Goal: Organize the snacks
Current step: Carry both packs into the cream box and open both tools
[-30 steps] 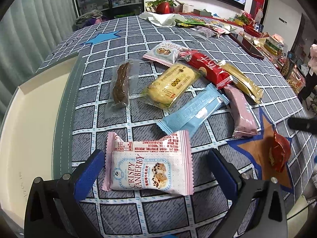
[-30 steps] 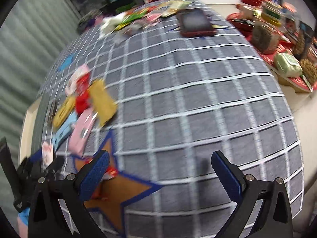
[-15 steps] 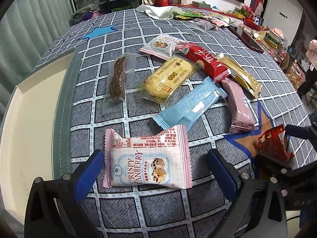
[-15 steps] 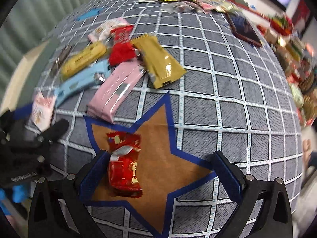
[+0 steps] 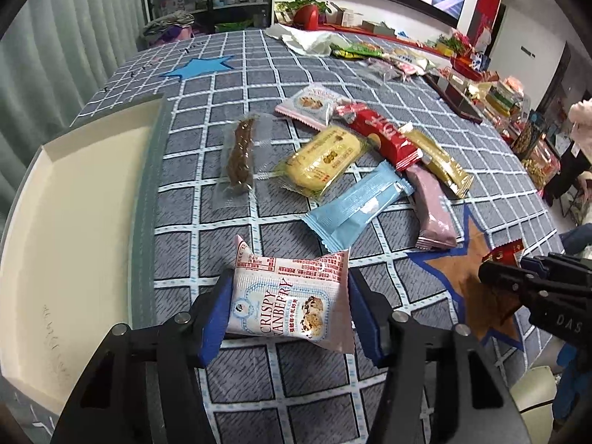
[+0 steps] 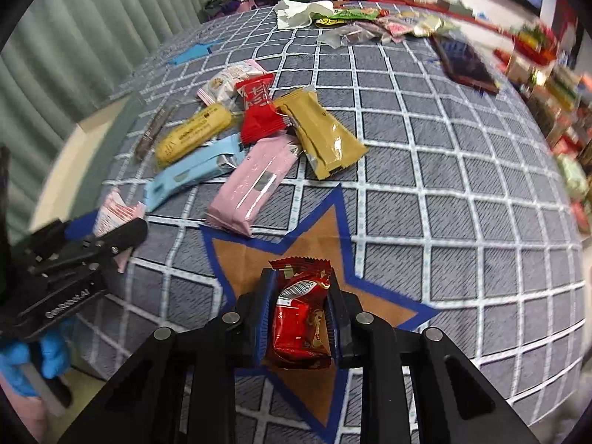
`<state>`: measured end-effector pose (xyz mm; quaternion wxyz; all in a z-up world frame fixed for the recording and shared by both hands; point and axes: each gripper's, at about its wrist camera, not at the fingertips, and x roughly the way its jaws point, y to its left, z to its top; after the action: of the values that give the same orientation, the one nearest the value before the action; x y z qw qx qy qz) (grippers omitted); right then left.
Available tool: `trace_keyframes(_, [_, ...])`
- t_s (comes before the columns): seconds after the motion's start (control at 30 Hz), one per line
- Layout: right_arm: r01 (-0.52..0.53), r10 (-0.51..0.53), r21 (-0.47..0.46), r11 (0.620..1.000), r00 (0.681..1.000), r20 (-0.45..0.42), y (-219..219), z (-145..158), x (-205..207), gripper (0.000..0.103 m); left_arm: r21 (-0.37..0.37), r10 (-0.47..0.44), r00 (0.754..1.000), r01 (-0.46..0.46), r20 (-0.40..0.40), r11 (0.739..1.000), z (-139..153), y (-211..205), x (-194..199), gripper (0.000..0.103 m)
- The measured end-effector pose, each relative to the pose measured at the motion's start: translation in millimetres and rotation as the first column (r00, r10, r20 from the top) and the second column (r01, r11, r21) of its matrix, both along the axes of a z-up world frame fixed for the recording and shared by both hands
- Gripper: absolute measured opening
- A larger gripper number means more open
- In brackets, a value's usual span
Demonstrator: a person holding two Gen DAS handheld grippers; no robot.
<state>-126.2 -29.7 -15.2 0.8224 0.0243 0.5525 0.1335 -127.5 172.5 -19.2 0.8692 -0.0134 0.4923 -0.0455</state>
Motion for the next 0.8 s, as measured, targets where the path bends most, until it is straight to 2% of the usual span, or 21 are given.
trace_keyframes(0.2, [0.031,-0.030,0.090,0.995,1.000,-0.007,-11.6,6.7,2.4,0.027,-0.025,0.007,0.999,-0.005,0.053,1.000,24.2,2.8,-9.3,0.063])
trace_keyframes(0.37, [0.031,-0.032,0.120,0.992,0.999,0.006,-9.4,19.3,3.9,0.027,-0.046,0.024,0.995,-0.019,0.101,0.999,46.8,11.2,-14.9,0.063])
trace_keyframes(0.63, [-0.040,0.035,0.156,0.987,0.999,0.031,31.5,38.4,11.6,0.027,-0.050,0.089,0.980,-0.081,0.180,0.995,76.7,45.5,-25.1,0.063])
trace_keyframes(0.8, [-0.118,0.111,0.159,0.980,0.993,0.050,72.3,46.8,17.0,0.027,-0.046,0.152,0.969,-0.146,0.193,0.988,77.5,75.4,-29.3,0.063])
